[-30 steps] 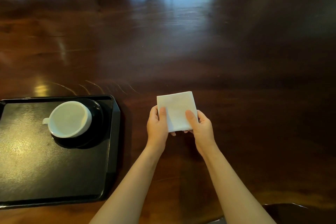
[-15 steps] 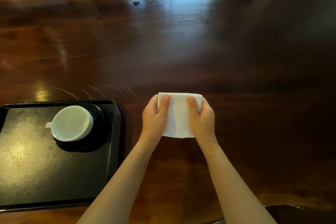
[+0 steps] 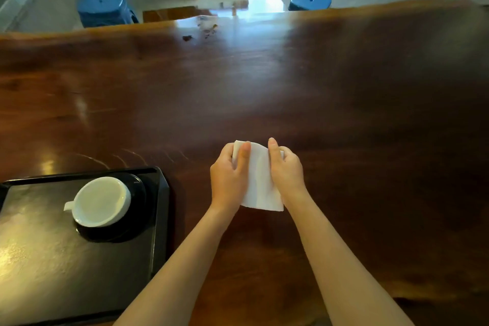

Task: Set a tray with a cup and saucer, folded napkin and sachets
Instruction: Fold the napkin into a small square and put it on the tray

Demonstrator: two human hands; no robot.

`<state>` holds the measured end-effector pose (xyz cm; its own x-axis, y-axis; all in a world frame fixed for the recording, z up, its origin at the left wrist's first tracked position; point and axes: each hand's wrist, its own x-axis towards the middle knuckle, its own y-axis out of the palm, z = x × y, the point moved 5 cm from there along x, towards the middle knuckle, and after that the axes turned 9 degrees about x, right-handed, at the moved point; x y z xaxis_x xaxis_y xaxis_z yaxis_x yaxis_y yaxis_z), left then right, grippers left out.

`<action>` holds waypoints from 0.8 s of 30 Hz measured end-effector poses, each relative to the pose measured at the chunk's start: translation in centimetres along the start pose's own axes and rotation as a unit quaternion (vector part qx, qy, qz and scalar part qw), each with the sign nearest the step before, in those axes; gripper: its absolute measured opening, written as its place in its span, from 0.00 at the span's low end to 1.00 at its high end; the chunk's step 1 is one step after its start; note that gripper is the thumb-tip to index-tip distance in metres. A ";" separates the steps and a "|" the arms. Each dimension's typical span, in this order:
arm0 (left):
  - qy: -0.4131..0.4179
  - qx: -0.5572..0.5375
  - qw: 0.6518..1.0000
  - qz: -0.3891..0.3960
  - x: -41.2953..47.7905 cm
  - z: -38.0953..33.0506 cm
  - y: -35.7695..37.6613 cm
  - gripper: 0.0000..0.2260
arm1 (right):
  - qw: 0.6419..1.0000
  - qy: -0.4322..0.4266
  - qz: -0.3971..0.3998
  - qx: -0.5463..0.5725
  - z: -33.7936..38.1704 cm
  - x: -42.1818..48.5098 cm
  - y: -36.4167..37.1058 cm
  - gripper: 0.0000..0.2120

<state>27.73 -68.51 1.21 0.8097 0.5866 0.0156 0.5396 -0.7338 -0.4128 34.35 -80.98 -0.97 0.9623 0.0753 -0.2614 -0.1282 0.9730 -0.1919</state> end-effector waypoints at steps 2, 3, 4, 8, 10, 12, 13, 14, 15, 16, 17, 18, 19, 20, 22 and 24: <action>0.013 -0.012 1.000 -0.016 0.3 -1.7 0.2 0.15 | 0.996 -0.059 -0.062 -0.009 2.0 -0.1 -1.1 0.21; 0.011 -0.021 0.999 -0.023 0.4 -2.4 0.2 0.15 | 0.993 -0.084 -0.083 -0.008 2.9 -0.2 -1.7 0.21; 0.005 -0.035 0.999 -0.031 0.5 -2.8 0.2 0.15 | 0.990 -0.105 -0.093 -0.008 3.7 -0.3 -2.1 0.20; -0.053 -0.104 0.993 -0.018 -0.4 -3.6 0.3 0.15 | 0.984 -0.154 -0.087 -0.004 5.4 -1.2 -3.0 0.20; -0.072 -0.124 0.989 0.032 -0.7 -3.8 0.3 0.14 | 0.982 -0.172 -0.072 -0.006 5.9 -1.6 -3.7 0.19; -0.090 -0.136 0.981 0.109 -0.8 -4.1 0.1 0.11 | 0.978 -0.203 -0.036 -0.023 6.8 -1.8 -4.4 0.19; -0.101 -0.132 0.974 0.152 -0.7 -4.3 -0.1 0.11 | 0.976 -0.215 -0.007 -0.041 7.3 -1.9 -4.4 0.19; -0.104 -0.112 0.969 0.196 -0.7 -4.7 -0.3 0.12 | 0.972 -0.223 0.026 -0.063 7.8 -2.0 -4.2 0.19; -0.094 -0.082 0.963 0.240 -0.5 -5.1 -0.6 0.13 | 0.967 -0.231 0.054 -0.089 8.3 -2.1 -3.9 0.19; -0.074 -0.050 0.956 0.280 -0.5 -5.6 -1.0 0.15 | 0.962 -0.238 0.073 -0.112 8.9 -2.1 -3.5 0.20; -0.054 -0.027 0.948 0.312 -0.5 -6.2 -1.6 0.15 | 0.957 -0.244 0.087 -0.129 9.5 -2.0 -3.2 0.20; -0.038 -0.015 0.942 0.334 -0.5 -6.6 -2.4 0.15 | 0.954 -0.246 0.102 -0.140 10.1 -1.9 -2.8 0.21; -0.028 -0.010 0.937 0.348 -0.5 -6.9 -3.3 0.16 | 0.950 -0.246 0.120 -0.148 10.7 -1.9 -2.3 0.21; -0.023 -0.010 0.935 0.352 -0.5 -7.1 -4.2 0.16 | 0.947 -0.244 0.140 -0.153 11.3 -1.9 -1.7 0.20; -0.011 -0.003 0.940 0.342 -0.7 -7.3 -5.9 0.17 | 0.939 -0.249 0.176 -0.158 12.3 -2.2 -0.5 0.19; 0.014 0.000 0.949 0.314 -1.0 -7.7 -7.0 0.15 | 0.930 -0.265 0.194 -0.163 13.4 -2.5 0.7 0.18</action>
<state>24.91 -66.55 11.08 0.9778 0.0245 -0.2082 -0.0508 -0.9359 -0.3487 35.04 -77.52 12.27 0.8003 0.5883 0.1157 -0.4741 0.7390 -0.4787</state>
